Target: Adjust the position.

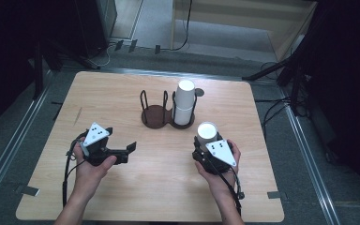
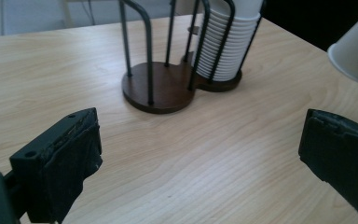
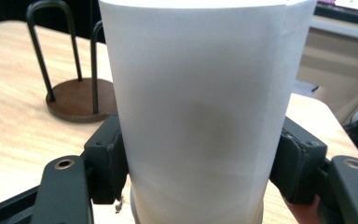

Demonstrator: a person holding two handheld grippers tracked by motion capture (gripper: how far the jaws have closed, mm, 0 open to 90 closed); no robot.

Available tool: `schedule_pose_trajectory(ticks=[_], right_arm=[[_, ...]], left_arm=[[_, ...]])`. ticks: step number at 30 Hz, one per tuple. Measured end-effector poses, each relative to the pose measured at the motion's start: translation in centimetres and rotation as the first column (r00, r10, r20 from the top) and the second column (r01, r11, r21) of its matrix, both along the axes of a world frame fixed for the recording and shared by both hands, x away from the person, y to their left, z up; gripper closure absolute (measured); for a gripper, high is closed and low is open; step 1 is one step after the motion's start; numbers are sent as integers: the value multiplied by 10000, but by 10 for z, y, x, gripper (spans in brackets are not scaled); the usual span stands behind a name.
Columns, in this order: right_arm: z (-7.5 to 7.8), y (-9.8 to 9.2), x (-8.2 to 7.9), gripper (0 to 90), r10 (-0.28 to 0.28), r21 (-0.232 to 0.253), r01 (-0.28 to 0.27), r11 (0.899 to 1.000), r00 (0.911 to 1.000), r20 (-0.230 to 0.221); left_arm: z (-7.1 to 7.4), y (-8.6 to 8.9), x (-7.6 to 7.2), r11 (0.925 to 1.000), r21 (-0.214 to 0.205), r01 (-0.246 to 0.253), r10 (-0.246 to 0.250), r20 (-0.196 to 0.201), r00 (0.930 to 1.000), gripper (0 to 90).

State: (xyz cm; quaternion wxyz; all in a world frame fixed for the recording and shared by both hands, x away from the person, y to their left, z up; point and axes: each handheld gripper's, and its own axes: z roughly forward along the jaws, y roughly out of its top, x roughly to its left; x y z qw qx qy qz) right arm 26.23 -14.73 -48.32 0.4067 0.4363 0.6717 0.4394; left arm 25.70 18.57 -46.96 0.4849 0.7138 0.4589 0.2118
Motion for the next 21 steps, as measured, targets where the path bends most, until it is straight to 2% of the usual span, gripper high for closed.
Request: schedule_pose_trajectory(ticks=[1, 2, 4, 7, 8, 9, 10, 11, 12, 13, 14, 16, 18, 21], right_arm=[[0, 0, 0, 306, 0, 0, 0, 10000, 10000, 0], [-2, 2, -1, 306, 42, -198, -41, 9998, 10000, 23], [-6, 5, -2, 306, 118, -241, -119, 9996, 9999, -53], [-10, 10, -2, 306, 250, -478, -255, 9985, 9996, -114], [-15, 15, -3, 306, 399, -702, -408, 9967, 9991, -137], [-15, 15, -3, 306, 399, -702, -408, 9967, 9991, -137], [-18, 21, -5, 306, 500, -999, -506, 9937, 9987, -89], [-18, 21, -5, 306, 500, -999, -506, 9937, 9987, -89], [-21, 26, -8, 306, 635, -1286, -631, 9897, 9980, -8], [-21, 26, -8, 306, 635, -1286, -631, 9897, 9980, -8], [-23, 30, -10, 306, 749, -1481, -733, 9862, 9972, 54], [-23, 32, -11, 306, 802, -1560, -780, 9847, 9967, 82], [-25, 37, -12, 308, 961, -1649, -929, 9819, 9953, 115], [-29, 45, -15, 310, 1161, -2067, -1086, 9724, 9929, 243]], left_arm=[[0, 0, 0, 10000, 0, 0, 0, 0, 10000, 0], [0, -2, 0, 9999, -3, 142, -142, -36, 9999, 0], [0, -7, 0, 9990, 144, 422, -419, -153, 9990, 0], [0, -10, -1, 9979, 46, 638, -637, -250, 9977, 0], [1, -12, -2, 9964, -29, 848, -849, -322, 9959, 0], [1, -12, -2, 9964, -29, 848, -849, -322, 9959, 0], [0, -15, -2, 9952, -21, 974, -974, -405, 9944, 0], [0, -15, -2, 9952, -21, 974, -974, -405, 9944, 0], [-2, -17, -2, 9940, -7, 1092, -1091, -521, 9927, 0], [-2, -17, -2, 9940, -7, 1092, -1091, -521, 9927, 0], [-3, -21, -2, 9917, -44, 1284, -1284, -632, 9897, 0], [-3, -25, -2, 9904, -2, 1386, -1383, -645, 9883, 0], [-3, -30, -4, 9855, 86, 1697, -1690, -558, 9840, 0], [-3, -37, -5, 9805, 184, 1959, -1942, -704, 9784, 0]])
